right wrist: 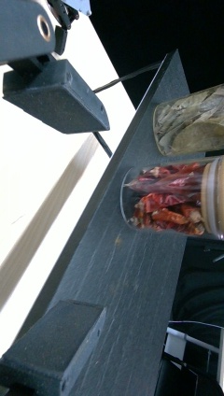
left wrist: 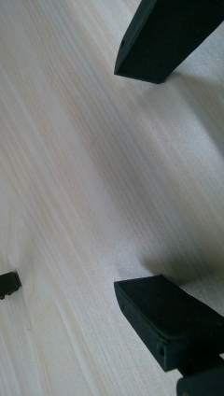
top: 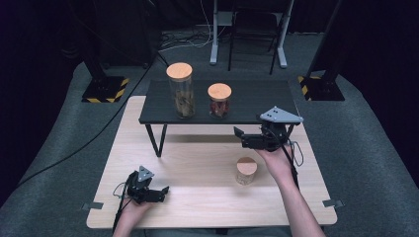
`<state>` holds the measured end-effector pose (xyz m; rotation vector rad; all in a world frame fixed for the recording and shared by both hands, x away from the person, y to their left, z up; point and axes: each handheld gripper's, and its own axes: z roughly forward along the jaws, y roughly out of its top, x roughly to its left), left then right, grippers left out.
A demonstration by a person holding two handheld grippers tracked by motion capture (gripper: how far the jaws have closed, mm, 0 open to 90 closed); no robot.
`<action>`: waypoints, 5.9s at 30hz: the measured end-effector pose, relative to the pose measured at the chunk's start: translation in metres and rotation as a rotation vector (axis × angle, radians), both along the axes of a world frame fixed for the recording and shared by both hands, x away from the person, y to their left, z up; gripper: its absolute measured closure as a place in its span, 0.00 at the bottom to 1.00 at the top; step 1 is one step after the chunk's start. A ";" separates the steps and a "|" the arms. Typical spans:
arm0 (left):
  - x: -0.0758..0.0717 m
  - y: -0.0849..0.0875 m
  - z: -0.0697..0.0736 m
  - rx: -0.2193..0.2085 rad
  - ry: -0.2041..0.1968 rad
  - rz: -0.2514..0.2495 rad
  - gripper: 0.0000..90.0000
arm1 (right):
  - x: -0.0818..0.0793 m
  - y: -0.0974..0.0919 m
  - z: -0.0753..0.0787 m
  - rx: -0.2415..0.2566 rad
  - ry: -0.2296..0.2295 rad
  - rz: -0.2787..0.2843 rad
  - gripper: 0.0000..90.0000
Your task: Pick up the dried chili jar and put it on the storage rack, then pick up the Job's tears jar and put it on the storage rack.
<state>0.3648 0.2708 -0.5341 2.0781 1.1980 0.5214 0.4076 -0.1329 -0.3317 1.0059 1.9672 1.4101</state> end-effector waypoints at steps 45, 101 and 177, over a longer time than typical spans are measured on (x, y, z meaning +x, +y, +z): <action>0.000 0.000 0.000 -0.002 0.000 0.005 0.00 | -0.039 -0.036 -0.089 -0.007 0.016 -0.046 0.10; 0.000 0.000 0.000 -0.001 0.000 0.004 0.00 | -0.018 -0.011 -0.173 -0.036 0.117 -0.002 0.17; -0.001 0.000 0.000 -0.001 0.000 0.004 0.00 | -0.022 -0.026 -0.119 -0.058 0.109 0.005 0.28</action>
